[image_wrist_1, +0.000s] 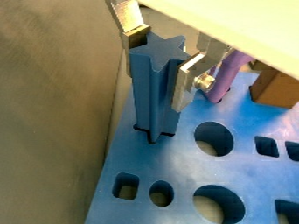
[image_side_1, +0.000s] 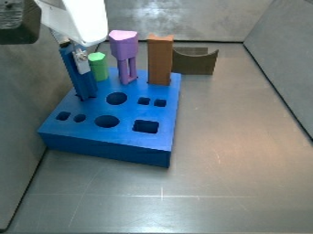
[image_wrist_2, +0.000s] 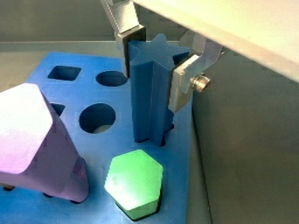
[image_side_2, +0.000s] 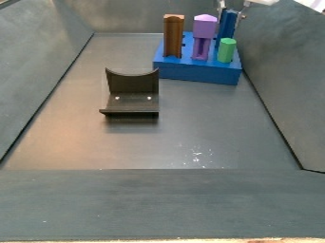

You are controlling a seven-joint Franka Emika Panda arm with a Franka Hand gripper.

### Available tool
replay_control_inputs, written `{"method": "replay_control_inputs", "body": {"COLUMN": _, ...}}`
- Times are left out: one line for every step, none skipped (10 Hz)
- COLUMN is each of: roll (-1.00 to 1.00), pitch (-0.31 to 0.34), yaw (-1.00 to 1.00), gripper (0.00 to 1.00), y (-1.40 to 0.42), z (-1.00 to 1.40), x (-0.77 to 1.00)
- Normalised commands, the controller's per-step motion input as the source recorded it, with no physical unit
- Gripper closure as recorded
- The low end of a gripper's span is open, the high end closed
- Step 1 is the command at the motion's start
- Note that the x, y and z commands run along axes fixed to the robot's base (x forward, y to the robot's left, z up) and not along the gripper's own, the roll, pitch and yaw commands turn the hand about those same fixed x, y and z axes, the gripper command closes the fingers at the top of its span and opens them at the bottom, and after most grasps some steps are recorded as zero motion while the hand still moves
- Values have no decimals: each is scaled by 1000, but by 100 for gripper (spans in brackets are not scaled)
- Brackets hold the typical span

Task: Pick up the star object. Move up. Place the star object on the fixture. Regrasp the star object. Move to above the board. Insert the star object.
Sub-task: Insert the star object.

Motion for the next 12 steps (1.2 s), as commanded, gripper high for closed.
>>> {"method": "replay_control_inputs", "body": {"roll": -64, "pitch": 16, "yaw": -563, "gripper": 100, "y": -77, "z": -163, "x": -106}}
{"method": "replay_control_inputs", "body": {"roll": -64, "pitch": 19, "yaw": -574, "gripper": 100, "y": -74, "z": -106, "x": -106}}
{"method": "replay_control_inputs", "body": {"roll": -17, "pitch": 36, "yaw": -469, "gripper": 100, "y": -43, "z": -40, "x": -100}}
{"method": "replay_control_inputs", "body": {"roll": 0, "pitch": 49, "yaw": -194, "gripper": 100, "y": -14, "z": -80, "x": -54}}
{"method": "replay_control_inputs", "body": {"roll": 0, "pitch": 13, "yaw": 0, "gripper": 100, "y": 0, "z": -283, "x": 6}}
{"method": "replay_control_inputs", "body": {"roll": 0, "pitch": 30, "yaw": 0, "gripper": 100, "y": 0, "z": -486, "x": 143}}
{"method": "replay_control_inputs", "body": {"roll": 7, "pitch": 17, "yaw": 234, "gripper": 100, "y": 0, "z": -517, "x": 217}}
{"method": "replay_control_inputs", "body": {"roll": 0, "pitch": 31, "yaw": 191, "gripper": 100, "y": 0, "z": -526, "x": 263}}
{"method": "replay_control_inputs", "body": {"roll": -27, "pitch": 49, "yaw": 3, "gripper": 100, "y": 0, "z": -523, "x": 257}}
{"method": "replay_control_inputs", "body": {"roll": -59, "pitch": 67, "yaw": 0, "gripper": 100, "y": 0, "z": -563, "x": 294}}
{"method": "replay_control_inputs", "body": {"roll": -50, "pitch": 81, "yaw": 0, "gripper": 100, "y": 0, "z": -580, "x": 289}}
{"method": "replay_control_inputs", "body": {"roll": 0, "pitch": 101, "yaw": 0, "gripper": 100, "y": 0, "z": -466, "x": 277}}
